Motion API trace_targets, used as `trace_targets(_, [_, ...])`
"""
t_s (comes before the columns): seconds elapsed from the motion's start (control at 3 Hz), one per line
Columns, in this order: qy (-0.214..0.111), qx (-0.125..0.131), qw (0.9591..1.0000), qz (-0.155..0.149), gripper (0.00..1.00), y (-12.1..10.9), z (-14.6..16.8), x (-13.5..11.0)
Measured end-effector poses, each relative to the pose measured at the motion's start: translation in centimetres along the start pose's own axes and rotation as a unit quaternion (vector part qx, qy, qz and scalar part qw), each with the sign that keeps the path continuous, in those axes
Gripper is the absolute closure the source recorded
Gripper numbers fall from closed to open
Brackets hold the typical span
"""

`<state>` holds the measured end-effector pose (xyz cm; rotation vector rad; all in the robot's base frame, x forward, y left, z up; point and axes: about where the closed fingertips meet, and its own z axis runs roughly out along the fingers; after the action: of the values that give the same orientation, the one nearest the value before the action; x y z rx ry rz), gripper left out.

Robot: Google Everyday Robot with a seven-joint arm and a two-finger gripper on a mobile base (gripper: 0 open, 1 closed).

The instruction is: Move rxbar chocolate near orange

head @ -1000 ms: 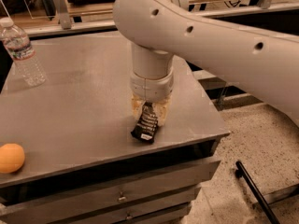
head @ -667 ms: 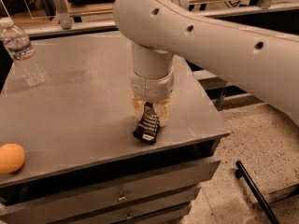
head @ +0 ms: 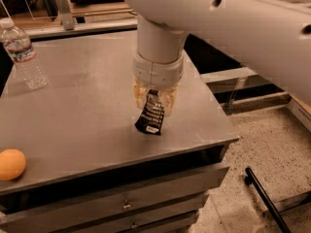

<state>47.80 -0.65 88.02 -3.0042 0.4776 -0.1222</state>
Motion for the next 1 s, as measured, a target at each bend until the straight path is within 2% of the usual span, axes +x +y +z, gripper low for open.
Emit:
trace_targets(0.33, [0.02, 0.014, 0.9994, -0.024, 1.0, -2.7, -3.0, 0.5])
trace_targets(0.67, [0.008, 0.011, 0.9972, -0.073, 1.0, -8.0, -2.7, 0.2])
trace_targets(1.0, [-0.023, 0.002, 0.9892, -0.144, 1.0, -15.1, 0.4, -1.1])
